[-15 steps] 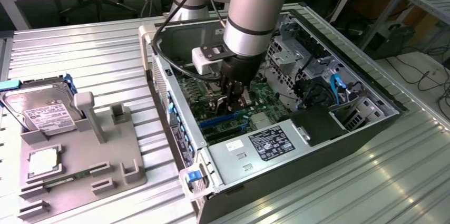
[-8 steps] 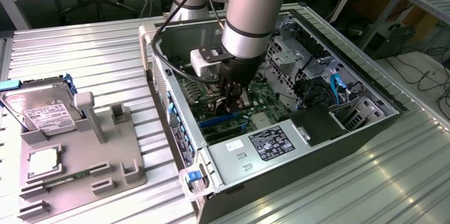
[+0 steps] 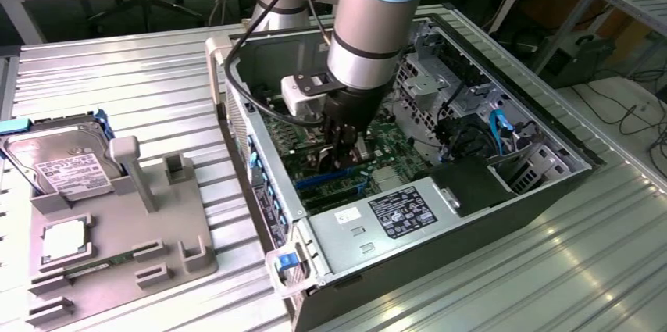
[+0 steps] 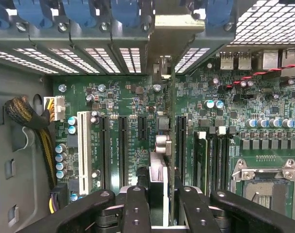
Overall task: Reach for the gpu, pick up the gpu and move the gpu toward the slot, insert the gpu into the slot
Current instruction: 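Insert the gpu into the slot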
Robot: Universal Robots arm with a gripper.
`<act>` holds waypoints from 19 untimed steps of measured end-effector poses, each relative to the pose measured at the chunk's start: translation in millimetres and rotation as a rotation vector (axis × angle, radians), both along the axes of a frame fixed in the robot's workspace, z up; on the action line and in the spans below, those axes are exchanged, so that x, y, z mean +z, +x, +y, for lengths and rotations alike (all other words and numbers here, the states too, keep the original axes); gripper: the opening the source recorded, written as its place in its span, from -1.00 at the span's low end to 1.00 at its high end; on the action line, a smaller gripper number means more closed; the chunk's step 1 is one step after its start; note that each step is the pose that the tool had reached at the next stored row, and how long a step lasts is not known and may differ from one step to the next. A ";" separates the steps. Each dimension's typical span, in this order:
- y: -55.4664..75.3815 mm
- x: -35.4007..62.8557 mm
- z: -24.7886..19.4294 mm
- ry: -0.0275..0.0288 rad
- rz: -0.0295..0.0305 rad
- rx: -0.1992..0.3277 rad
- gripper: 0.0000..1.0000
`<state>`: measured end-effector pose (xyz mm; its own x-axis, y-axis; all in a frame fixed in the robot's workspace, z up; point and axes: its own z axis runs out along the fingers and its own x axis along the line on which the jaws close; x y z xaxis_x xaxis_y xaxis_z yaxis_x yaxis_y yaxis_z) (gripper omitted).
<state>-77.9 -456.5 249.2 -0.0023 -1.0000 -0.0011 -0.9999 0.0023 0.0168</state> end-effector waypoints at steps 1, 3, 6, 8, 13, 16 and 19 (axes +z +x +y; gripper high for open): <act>-0.3 -0.5 0.0 0.0002 -0.0001 0.000 -0.44; -0.5 -1.7 0.0 0.0002 -0.0001 0.000 -0.44; -0.8 -3.8 0.0 0.0001 0.0000 0.000 -0.44; -1.2 -5.1 0.0 0.0000 0.0000 0.000 -0.44; -2.1 -10.0 0.0 0.0001 0.0000 0.000 -0.44; -2.2 -14.5 -0.1 -0.0005 0.0001 0.000 -0.44; -2.2 -17.7 0.0 -0.0001 0.0001 0.000 -0.44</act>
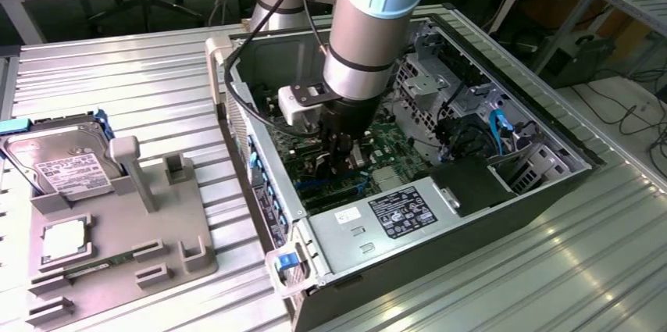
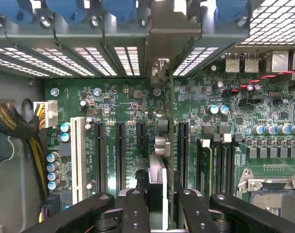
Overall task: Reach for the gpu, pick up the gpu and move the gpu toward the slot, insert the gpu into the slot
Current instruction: 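Insert the gpu into the slot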
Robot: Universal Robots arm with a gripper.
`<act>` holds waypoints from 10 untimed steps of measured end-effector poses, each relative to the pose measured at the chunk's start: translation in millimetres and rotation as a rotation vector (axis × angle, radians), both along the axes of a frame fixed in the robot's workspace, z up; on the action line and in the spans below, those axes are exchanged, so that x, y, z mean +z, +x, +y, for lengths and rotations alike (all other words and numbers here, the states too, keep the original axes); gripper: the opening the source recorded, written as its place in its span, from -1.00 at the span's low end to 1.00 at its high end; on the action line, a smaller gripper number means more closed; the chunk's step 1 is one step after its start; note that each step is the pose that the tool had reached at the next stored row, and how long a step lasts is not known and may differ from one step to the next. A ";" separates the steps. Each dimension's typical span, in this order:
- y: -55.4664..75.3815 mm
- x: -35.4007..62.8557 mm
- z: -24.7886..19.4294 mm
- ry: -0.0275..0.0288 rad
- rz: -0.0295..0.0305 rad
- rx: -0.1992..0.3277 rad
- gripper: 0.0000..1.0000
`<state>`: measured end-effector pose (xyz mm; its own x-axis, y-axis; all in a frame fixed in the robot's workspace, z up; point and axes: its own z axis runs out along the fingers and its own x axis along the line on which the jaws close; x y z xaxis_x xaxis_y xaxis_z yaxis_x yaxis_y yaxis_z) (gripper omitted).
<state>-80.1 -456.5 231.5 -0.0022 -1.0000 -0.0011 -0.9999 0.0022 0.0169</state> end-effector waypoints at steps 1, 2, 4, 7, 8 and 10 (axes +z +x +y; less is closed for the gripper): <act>0.0 -0.1 0.0 0.0002 -0.0001 0.000 -0.44; 0.0 0.3 0.0 0.0003 -0.0002 0.000 -0.44; 0.1 5.3 0.2 0.0014 -0.0007 0.000 -0.44; 0.1 9.7 0.1 0.0005 -0.0003 0.000 -0.44; 0.1 9.6 0.1 0.0006 -0.0003 0.000 -0.44; 0.0 9.8 0.0 0.0002 -0.0002 0.000 -0.44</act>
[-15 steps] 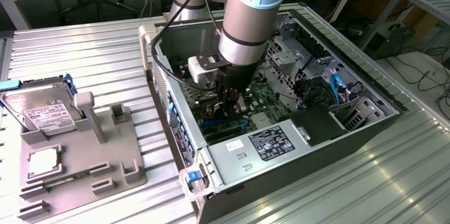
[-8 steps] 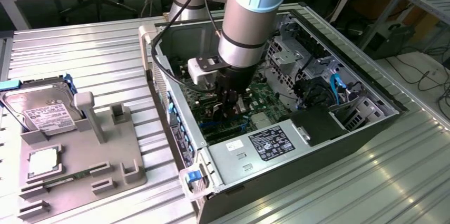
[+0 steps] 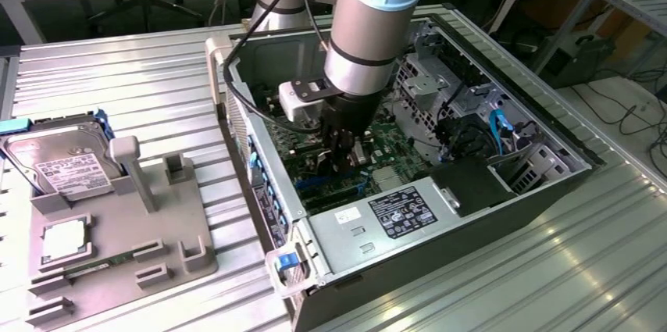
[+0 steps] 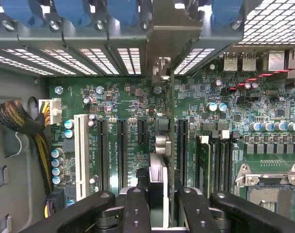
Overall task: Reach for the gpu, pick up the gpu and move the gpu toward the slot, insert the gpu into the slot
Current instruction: 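Insert the gpu into the slot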
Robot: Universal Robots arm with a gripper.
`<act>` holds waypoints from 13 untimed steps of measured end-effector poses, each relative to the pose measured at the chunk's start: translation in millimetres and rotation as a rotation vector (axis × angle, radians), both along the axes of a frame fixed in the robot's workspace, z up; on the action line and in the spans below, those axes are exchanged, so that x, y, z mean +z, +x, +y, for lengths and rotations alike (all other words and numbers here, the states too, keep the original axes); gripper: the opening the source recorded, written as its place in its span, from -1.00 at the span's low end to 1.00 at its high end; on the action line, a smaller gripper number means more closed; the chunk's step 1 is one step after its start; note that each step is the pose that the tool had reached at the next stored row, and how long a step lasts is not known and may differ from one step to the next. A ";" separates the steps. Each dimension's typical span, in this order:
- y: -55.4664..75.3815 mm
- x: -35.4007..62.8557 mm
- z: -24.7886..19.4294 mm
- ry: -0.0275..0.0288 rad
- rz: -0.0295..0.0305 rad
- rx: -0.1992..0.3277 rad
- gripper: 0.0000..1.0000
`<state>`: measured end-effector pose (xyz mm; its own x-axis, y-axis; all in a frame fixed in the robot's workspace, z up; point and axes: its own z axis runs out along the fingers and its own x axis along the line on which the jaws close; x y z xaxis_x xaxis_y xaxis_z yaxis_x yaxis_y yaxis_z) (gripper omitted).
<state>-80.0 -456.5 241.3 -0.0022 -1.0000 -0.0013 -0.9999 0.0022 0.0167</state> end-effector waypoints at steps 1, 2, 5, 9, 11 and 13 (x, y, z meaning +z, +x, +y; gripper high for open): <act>0.0 0.0 0.4 -0.0002 0.0001 0.000 -0.44; 0.0 0.0 1.1 -0.0002 0.0001 0.000 -0.44; 0.0 -0.7 2.1 0.0002 -0.0001 0.000 -0.44; 0.0 -2.9 2.3 0.0001 0.0000 0.000 -0.44; 0.0 -4.6 2.3 0.0005 0.0001 0.000 -0.44; 0.0 -6.2 2.4 0.0008 0.0003 0.000 -0.44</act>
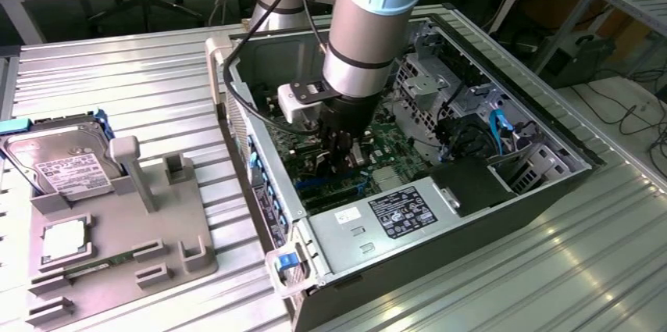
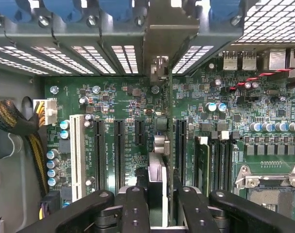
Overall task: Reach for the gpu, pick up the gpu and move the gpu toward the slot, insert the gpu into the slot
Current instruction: 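Insert the gpu into the slot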
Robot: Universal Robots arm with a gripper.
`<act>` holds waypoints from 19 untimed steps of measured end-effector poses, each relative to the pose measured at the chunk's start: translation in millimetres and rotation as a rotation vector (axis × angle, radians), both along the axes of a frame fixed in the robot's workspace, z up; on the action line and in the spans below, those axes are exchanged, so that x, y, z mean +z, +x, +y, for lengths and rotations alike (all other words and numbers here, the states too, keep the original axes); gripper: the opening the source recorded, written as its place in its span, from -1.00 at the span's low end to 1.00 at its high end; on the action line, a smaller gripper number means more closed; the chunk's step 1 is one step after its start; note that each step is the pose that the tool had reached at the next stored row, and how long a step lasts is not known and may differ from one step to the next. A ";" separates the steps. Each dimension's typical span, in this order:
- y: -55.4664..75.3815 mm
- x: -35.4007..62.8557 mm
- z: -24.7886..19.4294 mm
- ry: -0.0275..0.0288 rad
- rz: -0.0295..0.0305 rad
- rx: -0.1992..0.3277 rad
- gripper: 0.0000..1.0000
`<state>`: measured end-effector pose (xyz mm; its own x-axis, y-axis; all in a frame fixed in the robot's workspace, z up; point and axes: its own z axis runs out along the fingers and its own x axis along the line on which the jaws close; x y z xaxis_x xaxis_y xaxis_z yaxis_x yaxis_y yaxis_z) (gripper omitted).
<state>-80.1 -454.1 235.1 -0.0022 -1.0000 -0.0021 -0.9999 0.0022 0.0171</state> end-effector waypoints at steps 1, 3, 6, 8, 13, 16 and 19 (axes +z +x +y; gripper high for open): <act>0.0 -0.8 0.0 0.0002 0.0001 0.000 -0.44; 0.0 -2.5 0.0 0.0006 0.0005 0.000 -0.44; 0.0 -4.6 0.0 0.0011 0.0018 0.000 -0.44; 0.0 -4.9 0.0 0.0012 0.0023 0.000 -0.44; 0.0 -5.2 0.1 0.0015 0.0022 0.000 -0.44; -0.1 -9.6 0.0 0.0017 0.0021 0.000 -0.44; -1.0 -15.2 0.0 0.0012 0.0023 0.000 -0.44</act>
<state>-81.1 -454.2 219.9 -0.0019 -1.0000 -0.0033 -0.9998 0.0019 0.0194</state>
